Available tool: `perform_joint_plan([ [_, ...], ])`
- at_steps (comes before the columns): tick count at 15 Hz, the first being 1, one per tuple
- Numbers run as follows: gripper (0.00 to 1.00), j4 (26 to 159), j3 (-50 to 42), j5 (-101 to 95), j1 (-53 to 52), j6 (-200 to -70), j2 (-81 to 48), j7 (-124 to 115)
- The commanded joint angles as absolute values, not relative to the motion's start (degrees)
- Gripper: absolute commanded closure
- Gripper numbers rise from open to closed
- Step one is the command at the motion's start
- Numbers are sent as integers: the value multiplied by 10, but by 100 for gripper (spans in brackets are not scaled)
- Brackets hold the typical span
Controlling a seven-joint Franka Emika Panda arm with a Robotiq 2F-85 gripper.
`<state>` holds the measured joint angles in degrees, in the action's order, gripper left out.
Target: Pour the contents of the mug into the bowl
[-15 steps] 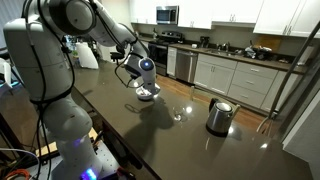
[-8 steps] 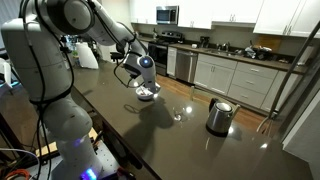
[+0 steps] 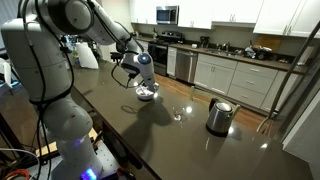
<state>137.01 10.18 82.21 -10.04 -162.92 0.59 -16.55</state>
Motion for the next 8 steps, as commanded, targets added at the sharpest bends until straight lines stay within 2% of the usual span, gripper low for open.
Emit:
perform_joint_plan([
  [1, 94, 1359, 107, 794, -105, -1649, 11, -185],
  [8, 94, 1348, 130, 802, -114, -1700, 9, -142],
])
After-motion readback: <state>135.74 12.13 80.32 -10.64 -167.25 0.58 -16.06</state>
